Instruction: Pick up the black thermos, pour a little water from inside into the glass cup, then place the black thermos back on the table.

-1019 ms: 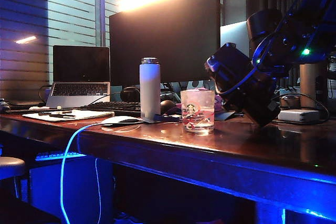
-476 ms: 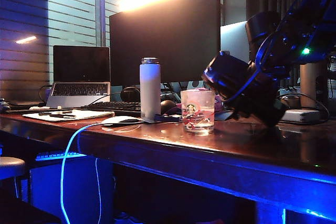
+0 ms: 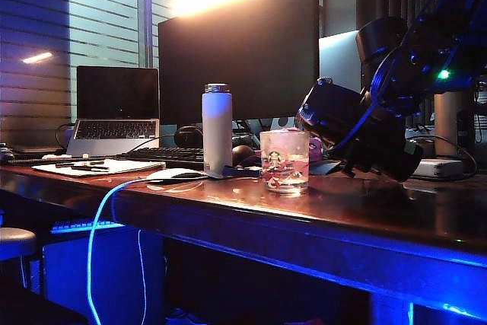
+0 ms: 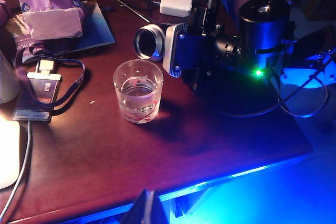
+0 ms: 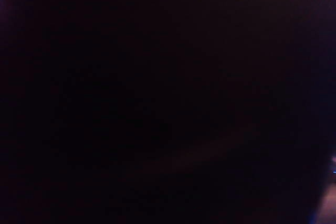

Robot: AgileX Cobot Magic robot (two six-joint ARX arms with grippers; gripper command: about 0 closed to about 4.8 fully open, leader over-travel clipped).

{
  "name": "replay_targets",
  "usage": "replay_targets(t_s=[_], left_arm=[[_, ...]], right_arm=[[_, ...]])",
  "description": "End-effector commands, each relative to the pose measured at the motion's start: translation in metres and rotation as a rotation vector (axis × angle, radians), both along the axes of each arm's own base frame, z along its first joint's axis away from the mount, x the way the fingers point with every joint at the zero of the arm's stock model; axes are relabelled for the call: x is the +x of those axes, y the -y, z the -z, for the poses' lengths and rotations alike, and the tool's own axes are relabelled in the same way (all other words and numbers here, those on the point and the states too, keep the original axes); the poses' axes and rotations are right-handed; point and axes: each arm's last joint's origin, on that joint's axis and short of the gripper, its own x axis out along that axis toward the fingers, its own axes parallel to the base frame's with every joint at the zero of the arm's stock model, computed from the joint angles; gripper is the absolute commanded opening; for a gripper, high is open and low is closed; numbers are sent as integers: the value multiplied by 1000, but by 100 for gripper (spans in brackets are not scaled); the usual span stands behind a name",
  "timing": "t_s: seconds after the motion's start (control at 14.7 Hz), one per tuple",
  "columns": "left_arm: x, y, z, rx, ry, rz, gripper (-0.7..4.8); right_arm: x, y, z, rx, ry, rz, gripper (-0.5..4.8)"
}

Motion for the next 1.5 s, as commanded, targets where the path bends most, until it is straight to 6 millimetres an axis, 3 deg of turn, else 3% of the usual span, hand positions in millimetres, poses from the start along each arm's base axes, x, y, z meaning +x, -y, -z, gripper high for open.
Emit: replay_targets(t_s=[0.07, 0.34, 0.75, 1.5], left_arm=[[0, 0, -3, -8, 18, 5, -3], [0, 0, -3, -8, 17, 5, -3], [0, 0, -3, -8, 18, 5, -3], [0, 0, -3, -8, 18, 5, -3]], right_arm=[[0, -1, -26, 12, 130, 4, 44], [-2, -1, -40, -18, 182, -4, 44], [-6, -12, -42, -130, 185, -64, 44], [-6, -12, -42, -277, 182, -78, 55]])
